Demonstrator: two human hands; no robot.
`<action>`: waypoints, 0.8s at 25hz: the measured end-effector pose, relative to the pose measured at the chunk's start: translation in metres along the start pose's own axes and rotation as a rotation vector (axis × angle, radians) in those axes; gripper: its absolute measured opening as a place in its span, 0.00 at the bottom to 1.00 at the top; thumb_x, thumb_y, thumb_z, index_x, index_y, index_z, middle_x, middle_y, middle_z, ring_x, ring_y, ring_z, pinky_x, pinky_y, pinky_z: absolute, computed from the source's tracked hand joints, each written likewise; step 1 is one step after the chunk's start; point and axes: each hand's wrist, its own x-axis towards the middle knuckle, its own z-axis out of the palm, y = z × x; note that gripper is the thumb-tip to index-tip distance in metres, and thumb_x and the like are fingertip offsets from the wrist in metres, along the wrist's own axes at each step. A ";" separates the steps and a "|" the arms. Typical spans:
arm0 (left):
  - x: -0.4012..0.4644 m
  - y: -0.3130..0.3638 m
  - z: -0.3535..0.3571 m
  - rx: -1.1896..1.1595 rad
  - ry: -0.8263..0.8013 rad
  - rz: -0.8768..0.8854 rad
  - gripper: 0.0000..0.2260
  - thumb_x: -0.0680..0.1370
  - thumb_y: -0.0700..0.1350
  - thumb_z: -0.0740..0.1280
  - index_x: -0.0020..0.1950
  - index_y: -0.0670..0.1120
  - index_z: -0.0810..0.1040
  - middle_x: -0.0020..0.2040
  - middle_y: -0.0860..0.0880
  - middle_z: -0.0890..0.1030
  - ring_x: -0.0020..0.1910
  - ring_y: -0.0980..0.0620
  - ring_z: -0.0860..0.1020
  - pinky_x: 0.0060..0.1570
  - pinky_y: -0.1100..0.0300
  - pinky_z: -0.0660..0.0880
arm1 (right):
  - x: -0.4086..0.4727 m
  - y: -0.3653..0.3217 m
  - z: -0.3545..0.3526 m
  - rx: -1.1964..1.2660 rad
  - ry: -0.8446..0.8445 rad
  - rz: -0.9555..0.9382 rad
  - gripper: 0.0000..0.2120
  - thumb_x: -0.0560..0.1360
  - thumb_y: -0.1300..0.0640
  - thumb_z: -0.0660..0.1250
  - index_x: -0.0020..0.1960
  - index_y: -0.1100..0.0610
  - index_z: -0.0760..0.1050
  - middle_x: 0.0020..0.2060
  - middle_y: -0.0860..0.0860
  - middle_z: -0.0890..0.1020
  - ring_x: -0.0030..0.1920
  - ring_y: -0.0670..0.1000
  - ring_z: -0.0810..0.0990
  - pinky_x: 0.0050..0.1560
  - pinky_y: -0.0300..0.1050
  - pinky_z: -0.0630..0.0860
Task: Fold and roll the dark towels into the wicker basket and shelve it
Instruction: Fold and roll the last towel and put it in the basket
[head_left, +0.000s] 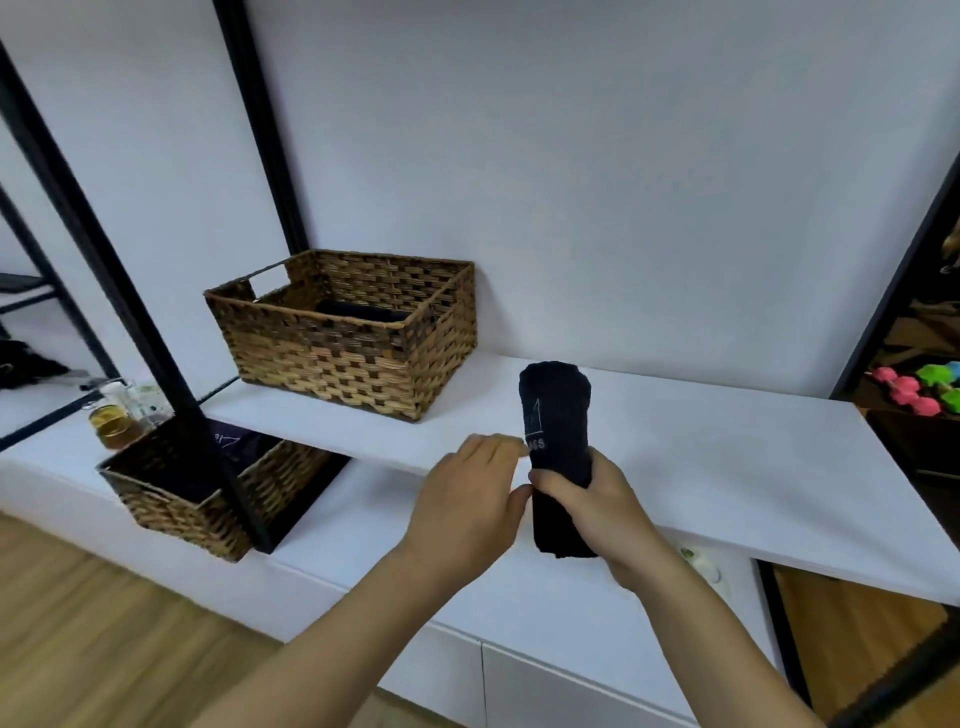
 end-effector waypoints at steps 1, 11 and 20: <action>0.001 -0.009 -0.007 0.078 0.070 0.078 0.20 0.79 0.47 0.66 0.71 0.49 0.73 0.69 0.53 0.76 0.69 0.49 0.73 0.62 0.52 0.74 | 0.003 -0.007 0.002 -0.072 -0.044 -0.019 0.09 0.75 0.54 0.72 0.54 0.51 0.77 0.44 0.52 0.83 0.41 0.51 0.83 0.34 0.46 0.80; 0.030 -0.148 -0.101 0.311 -0.370 0.236 0.24 0.70 0.68 0.70 0.58 0.55 0.74 0.50 0.57 0.80 0.49 0.53 0.78 0.48 0.53 0.78 | 0.042 -0.075 0.110 -1.028 -0.293 -0.317 0.17 0.68 0.48 0.73 0.50 0.42 0.67 0.43 0.42 0.78 0.41 0.46 0.79 0.36 0.44 0.76; 0.072 -0.295 -0.179 -0.259 -0.208 0.067 0.21 0.72 0.54 0.77 0.59 0.61 0.70 0.52 0.60 0.79 0.47 0.61 0.79 0.41 0.66 0.76 | 0.104 -0.143 0.209 -0.876 0.173 -0.486 0.21 0.69 0.44 0.75 0.55 0.43 0.69 0.45 0.40 0.78 0.43 0.43 0.78 0.39 0.43 0.80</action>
